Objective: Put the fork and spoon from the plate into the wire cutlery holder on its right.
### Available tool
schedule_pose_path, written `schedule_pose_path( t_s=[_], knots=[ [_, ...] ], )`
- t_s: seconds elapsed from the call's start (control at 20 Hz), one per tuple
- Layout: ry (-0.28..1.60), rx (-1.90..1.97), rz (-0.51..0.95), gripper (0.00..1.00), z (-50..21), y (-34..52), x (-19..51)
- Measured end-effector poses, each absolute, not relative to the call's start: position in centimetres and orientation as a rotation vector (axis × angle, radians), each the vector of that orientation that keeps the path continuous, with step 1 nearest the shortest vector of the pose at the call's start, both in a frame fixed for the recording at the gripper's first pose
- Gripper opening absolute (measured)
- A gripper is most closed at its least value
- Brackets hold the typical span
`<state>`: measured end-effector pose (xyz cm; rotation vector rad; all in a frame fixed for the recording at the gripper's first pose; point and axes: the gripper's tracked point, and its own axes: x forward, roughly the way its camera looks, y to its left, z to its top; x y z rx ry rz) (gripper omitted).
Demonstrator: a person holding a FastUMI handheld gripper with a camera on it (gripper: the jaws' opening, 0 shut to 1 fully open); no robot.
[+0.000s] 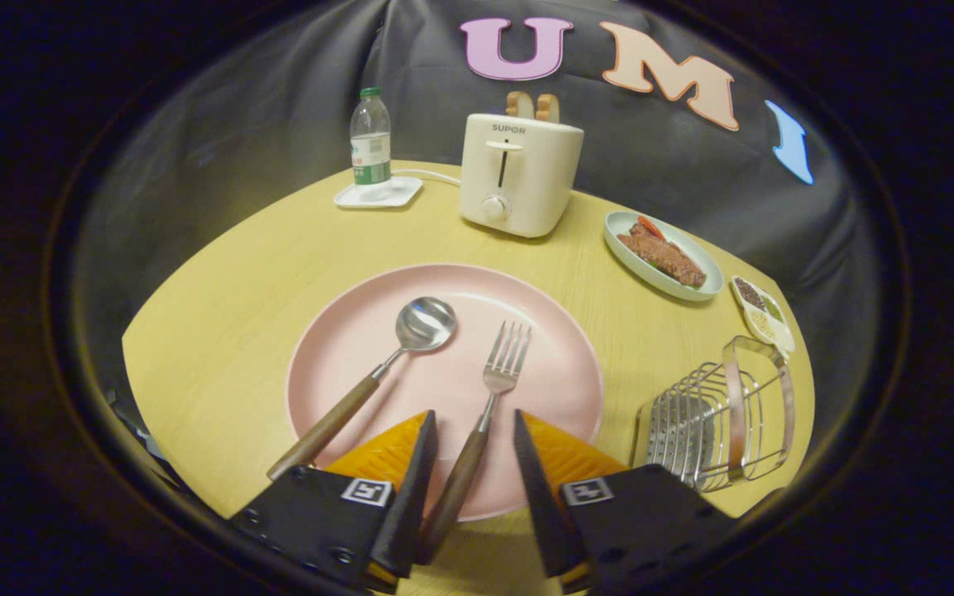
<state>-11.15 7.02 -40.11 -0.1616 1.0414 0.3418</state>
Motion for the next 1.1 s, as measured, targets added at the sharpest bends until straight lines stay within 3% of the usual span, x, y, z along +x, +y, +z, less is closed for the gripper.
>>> schedule_pose_path(
  t_s=[0.35,0.5,1.1],
  knots=[
    [1.094,-0.12,0.287,0.17,-40.7,6.2,-10.9],
    [1.147,-0.071,0.268,0.07,-40.6,6.1,-10.9],
    [1.198,-0.022,0.328,0.07,-36.1,5.0,-10.2]
  ],
)
